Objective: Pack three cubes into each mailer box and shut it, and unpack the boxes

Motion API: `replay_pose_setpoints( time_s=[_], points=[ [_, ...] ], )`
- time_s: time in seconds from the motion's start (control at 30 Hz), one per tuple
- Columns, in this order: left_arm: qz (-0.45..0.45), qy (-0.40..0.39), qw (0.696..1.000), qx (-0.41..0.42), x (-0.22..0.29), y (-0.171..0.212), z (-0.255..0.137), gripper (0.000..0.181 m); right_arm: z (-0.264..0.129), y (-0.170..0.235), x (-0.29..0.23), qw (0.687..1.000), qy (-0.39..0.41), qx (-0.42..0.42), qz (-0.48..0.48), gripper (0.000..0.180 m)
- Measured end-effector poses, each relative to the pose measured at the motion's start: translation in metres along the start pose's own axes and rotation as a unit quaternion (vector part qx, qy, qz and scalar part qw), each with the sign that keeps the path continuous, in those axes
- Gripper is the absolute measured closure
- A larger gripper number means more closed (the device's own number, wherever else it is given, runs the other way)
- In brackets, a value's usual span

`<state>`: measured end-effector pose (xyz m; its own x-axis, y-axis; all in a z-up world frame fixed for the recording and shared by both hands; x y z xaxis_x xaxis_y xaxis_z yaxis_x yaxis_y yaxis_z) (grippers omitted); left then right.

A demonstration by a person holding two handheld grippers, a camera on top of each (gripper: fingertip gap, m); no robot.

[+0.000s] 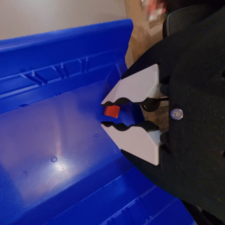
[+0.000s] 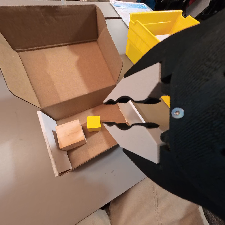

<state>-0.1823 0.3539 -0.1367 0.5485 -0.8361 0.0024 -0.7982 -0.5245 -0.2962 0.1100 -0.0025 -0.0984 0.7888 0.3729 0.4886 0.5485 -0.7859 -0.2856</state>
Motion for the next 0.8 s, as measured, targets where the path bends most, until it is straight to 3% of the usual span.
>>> replay_pose_setpoints(
  time_s=[0.03, 0.2, 0.3, 0.43, 0.8],
  points=[
    [0.005, 0.010, 1.000, 0.002, 0.003, 0.000, -0.001, 0.154, 0.000, 0.000, 0.000, 1.000, 0.000, -0.001, 0.000, 0.153],
    [0.067, -0.026, 0.997, -0.010, 0.004, -0.003, -0.008, 0.145, -0.002, 0.000, 0.000, 1.000, 0.005, -0.006, -0.007, 0.152],
    [0.093, -0.063, 0.993, -0.039, 0.004, -0.003, -0.010, 0.151, -0.007, 0.000, 0.002, 1.000, 0.012, -0.004, -0.007, 0.152],
    [0.103, -0.056, 0.990, -0.080, 0.010, 0.004, 0.001, 0.153, -0.013, -0.001, 0.005, 1.000, 0.020, 0.000, -0.005, 0.152],
    [0.086, -0.046, 0.992, -0.079, -0.002, 0.008, -0.001, 0.155, -0.008, -0.002, 0.000, 0.999, 0.021, -0.012, -0.023, 0.152]
  ],
)
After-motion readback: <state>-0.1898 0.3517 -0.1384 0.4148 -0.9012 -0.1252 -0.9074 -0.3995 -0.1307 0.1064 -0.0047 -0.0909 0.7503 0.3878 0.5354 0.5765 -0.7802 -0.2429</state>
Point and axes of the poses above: each gripper's, where its closed fingertips meet, z out along the fingers, y out of its underside, x = y × z across the jaws, the point moved 4 cm from there along -z, back along the fingers, and after that the axes turned 11 degrees about -z, right-handed, at the moved point
